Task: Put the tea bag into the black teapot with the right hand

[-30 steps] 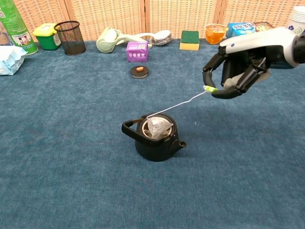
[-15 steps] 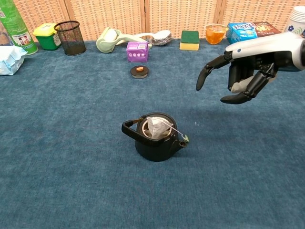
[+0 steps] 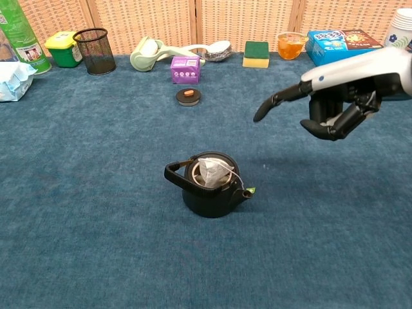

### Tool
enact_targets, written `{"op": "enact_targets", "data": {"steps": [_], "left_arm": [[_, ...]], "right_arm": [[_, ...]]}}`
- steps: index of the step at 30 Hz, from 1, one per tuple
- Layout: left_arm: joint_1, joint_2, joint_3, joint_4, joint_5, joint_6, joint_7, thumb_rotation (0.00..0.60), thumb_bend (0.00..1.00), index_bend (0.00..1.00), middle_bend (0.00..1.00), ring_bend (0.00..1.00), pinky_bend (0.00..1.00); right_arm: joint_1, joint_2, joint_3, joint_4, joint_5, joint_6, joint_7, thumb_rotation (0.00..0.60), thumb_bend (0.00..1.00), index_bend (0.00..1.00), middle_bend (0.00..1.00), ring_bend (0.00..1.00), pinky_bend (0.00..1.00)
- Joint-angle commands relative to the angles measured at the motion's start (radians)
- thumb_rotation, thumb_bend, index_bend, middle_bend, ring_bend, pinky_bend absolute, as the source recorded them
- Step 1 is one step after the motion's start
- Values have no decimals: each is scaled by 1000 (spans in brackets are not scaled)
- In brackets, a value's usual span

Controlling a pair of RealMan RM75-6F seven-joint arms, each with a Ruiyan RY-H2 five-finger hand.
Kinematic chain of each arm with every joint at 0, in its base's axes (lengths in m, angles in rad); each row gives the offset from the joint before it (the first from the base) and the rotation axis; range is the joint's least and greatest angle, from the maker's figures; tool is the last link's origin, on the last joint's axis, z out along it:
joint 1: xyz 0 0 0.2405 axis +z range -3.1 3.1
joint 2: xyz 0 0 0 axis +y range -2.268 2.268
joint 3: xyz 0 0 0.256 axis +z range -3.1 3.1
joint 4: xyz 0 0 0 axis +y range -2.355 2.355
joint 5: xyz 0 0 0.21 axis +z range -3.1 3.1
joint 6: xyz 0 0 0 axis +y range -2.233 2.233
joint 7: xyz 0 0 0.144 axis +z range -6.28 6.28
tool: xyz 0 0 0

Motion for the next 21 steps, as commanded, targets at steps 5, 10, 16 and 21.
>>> {"op": "enact_targets", "data": {"steps": [5, 10, 16, 21], "left_arm": [[-7, 19, -4, -23, -8, -11, 5, 600, 451, 158, 181, 84, 162], [-13, 37, -15, -43, -12, -9, 13, 600, 451, 158, 181, 85, 162], [-17, 43, -14, -52, -18, -18, 20, 600, 450, 157, 181, 84, 162], [-18, 44, -15, -54, -19, -19, 20, 600, 450, 158, 181, 84, 162]], "right_arm": [[122, 46, -20, -52, -43, -140, 75, 600, 918, 134, 1000, 1000, 1000], [172, 44, -22, -61, -41, -186, 73, 600, 937, 134, 1000, 1000, 1000], [204, 22, -14, -54, -3, -205, 36, 600, 936, 134, 1000, 1000, 1000], [216, 11, -4, -48, 33, -205, 5, 600, 936, 134, 1000, 1000, 1000]]}}
